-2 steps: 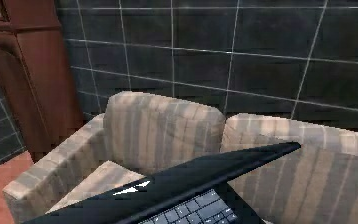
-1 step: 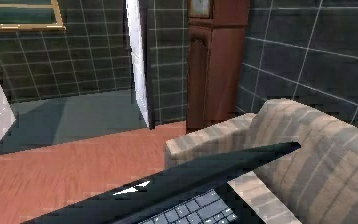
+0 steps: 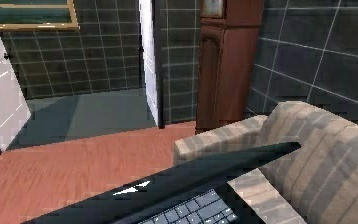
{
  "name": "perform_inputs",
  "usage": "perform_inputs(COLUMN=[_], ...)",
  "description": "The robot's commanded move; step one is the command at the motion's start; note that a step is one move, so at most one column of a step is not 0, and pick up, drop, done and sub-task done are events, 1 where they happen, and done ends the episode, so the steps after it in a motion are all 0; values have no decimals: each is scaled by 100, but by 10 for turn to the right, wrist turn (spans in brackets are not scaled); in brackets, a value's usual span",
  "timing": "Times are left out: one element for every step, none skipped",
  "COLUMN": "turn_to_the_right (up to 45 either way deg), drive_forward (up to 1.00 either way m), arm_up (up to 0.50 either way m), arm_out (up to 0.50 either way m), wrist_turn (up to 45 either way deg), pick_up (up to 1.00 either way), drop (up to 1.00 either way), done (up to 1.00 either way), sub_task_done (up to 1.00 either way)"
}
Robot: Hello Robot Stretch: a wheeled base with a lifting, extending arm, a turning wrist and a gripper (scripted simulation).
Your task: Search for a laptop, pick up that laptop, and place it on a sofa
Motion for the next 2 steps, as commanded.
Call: perform_inputs(turn_to_the_right=[0, 0], drive_forward=[0, 0], arm_up=[0, 0], arm_out=[22, 0], wrist_turn=[0, 390], pick_up=[0, 0], drop=[0, 0], done=[0, 0], sub_task_done=[0, 0])
